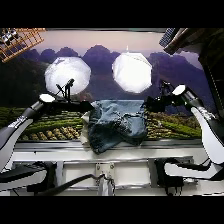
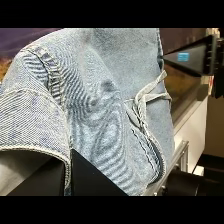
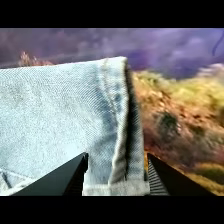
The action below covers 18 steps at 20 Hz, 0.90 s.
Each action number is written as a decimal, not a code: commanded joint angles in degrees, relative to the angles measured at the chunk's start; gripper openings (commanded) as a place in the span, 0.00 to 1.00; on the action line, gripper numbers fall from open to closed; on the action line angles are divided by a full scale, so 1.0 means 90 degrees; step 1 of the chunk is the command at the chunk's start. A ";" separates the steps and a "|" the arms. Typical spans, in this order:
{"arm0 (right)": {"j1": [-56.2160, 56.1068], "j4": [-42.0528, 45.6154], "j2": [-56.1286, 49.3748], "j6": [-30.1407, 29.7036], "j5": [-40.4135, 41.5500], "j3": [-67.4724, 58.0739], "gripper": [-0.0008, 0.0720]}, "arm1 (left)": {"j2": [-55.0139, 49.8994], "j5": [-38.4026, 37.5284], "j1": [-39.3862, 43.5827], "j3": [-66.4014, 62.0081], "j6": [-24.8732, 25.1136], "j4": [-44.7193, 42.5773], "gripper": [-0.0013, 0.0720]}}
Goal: Fold the clothes and pants, and hang the long-sleeved shirts on hangers.
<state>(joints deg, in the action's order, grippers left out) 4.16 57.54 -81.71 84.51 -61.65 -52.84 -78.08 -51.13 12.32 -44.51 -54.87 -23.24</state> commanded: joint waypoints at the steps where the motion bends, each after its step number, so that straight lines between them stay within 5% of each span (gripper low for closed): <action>1: -0.0347 -0.0044 -0.0299 -0.0027 0.0160 0.0002 0.59 | 0.0005 -0.0007 -0.0005 -0.0002 0.0002 -0.0005 0.04; 2: -0.0435 -0.0041 -0.0362 -0.0051 0.0211 0.0002 0.49 | 0.0005 -0.0010 -0.0005 -0.0002 0.0005 -0.0005 0.04; 3: -0.0517 -0.0063 -0.0364 -0.0168 0.0289 0.0000 0.21 | 0.0005 -0.0015 -0.0005 -0.0002 0.0002 -0.0005 0.04; 4: -0.0578 -0.0068 -0.0340 -0.0219 0.0294 -0.0051 0.06 | 0.0005 -0.0044 -0.0007 -0.0002 0.0005 -0.0005 0.04; 10: -0.0653 -0.0022 0.0408 -0.0486 -0.0289 -0.1302 0.06 | 0.0464 -0.0767 -0.0393 -0.0469 0.0002 0.0027 0.03; 18: -0.0653 -0.0248 0.2025 -0.0520 -0.0590 -0.4167 0.06 | 0.2293 -0.0969 -0.1090 -0.3181 -0.0070 -0.0066 0.03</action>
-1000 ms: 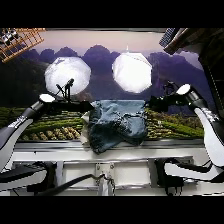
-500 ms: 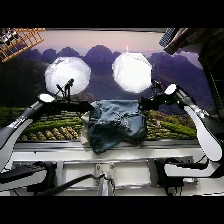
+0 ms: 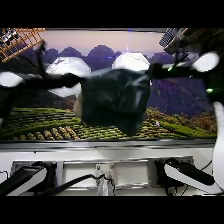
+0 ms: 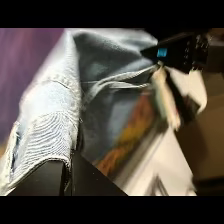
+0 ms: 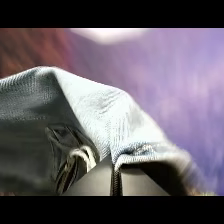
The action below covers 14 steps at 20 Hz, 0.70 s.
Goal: Fold the clothes and pants, and hang the long-sleeved shirts on hangers.
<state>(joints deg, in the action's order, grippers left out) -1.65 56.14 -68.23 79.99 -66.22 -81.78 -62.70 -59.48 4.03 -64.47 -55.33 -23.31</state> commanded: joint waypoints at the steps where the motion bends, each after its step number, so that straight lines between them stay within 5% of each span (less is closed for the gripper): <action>1: -0.0007 -0.0083 0.0726 -0.0019 -0.0131 -0.1280 0.06 | 0.0767 -0.0041 -0.0168 -0.1294 -0.0015 -0.0192 0.03; 14: -0.0007 -0.0459 0.1836 0.0372 -0.0889 -0.2752 0.06 | 0.2562 0.0891 -0.0170 -0.1972 -0.0019 -0.1477 0.03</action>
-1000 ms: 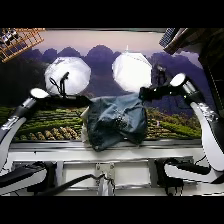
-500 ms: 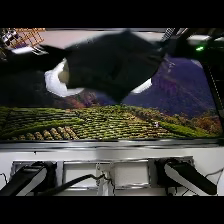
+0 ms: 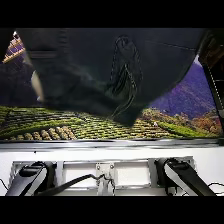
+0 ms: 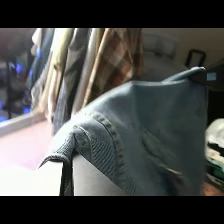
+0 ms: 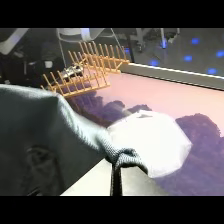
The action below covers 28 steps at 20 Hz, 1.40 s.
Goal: Fold the clothes and pants, and hang the long-sleeved shirts on hangers.
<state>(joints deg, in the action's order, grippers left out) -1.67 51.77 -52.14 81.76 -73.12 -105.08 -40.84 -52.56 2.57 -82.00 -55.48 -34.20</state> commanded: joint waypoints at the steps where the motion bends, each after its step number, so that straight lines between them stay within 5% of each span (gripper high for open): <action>1: -0.0005 0.0175 -0.0041 0.0308 -0.0141 -0.0160 0.06 | 0.0066 0.0073 -0.0005 -0.0019 -0.0029 -0.0503 0.03; 6: -0.0019 0.0274 -0.1047 0.0641 -0.0918 -0.0078 0.06 | -0.0714 -0.1209 -0.0005 0.0024 -0.0935 -0.1103 0.03; 10: -0.0330 0.0668 -0.1974 0.0646 -0.0549 0.0765 0.06 | -0.1841 -0.2047 0.0027 0.0444 -0.1452 -0.1362 0.03; 12: -0.0520 0.0942 -0.2640 0.0624 0.0148 0.1282 0.06 | -0.2669 -0.1722 0.0102 0.0831 -0.1462 -0.1773 0.03; 16: -0.0646 0.1467 -0.4284 0.0403 0.2239 0.1406 0.06 | -0.4889 0.0432 0.0092 0.1061 -0.1457 -0.1571 0.03; 19: -0.0656 0.1389 -0.4867 0.0357 0.3269 0.1042 0.06 | -0.5746 0.1285 -0.0002 0.1061 -0.1083 0.0155 0.03; 21: -0.0704 0.1379 -0.4852 0.0277 0.3271 0.0704 0.06 | -0.5719 0.1200 -0.0032 0.1061 -0.0318 0.1100 0.03; 23: -0.0770 0.1394 -0.4753 0.0073 0.2793 0.0277 0.06 | -0.5399 0.1071 -0.0032 0.1061 0.0240 0.1545 0.03; 28: -0.0971 0.1430 -0.3990 -0.0325 0.1229 -0.0316 0.06 | -0.3988 0.0396 -0.0032 0.1064 0.0364 0.1355 0.03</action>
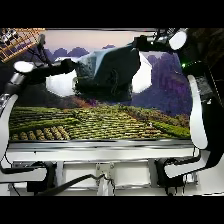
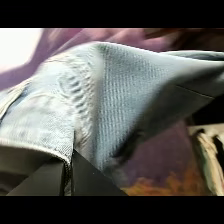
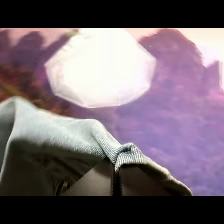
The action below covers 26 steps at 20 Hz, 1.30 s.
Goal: Fold the clothes and pants, and hang the long-sleeved shirts on hangers.
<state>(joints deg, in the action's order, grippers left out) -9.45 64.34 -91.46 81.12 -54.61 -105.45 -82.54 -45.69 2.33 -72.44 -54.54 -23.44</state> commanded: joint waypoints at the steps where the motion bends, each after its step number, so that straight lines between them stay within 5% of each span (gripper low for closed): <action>1: -0.0112 0.0073 0.0634 -0.0255 -0.1205 -0.0274 0.06 | 0.0979 -0.0544 -0.0005 0.0002 0.0255 -0.0007 0.03; 8: -0.0114 -0.0231 0.2713 0.0323 -0.4027 -0.0274 0.06 | 0.3322 -0.2106 0.0000 0.0002 -0.0726 -0.1647 0.03; 15: -0.0112 -0.0600 0.4187 0.1156 -0.3920 -0.0272 0.06 | 0.4886 -0.2739 0.0010 0.0002 -0.1712 -0.1987 0.03; 21: -0.0112 -0.0520 0.3245 0.1202 -0.3704 0.0716 0.06 | 0.4051 -0.3271 0.0010 0.0010 -0.1710 -0.2477 0.03; 26: -0.0112 -0.0049 0.1598 0.0935 -0.2030 0.1698 0.06 | 0.1613 -0.2497 0.0007 0.0010 -0.1566 -0.3184 0.03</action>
<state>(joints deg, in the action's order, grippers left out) -10.46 62.17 -69.52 90.98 -81.47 -94.21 -57.17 -72.40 2.39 -72.36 -69.52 -48.58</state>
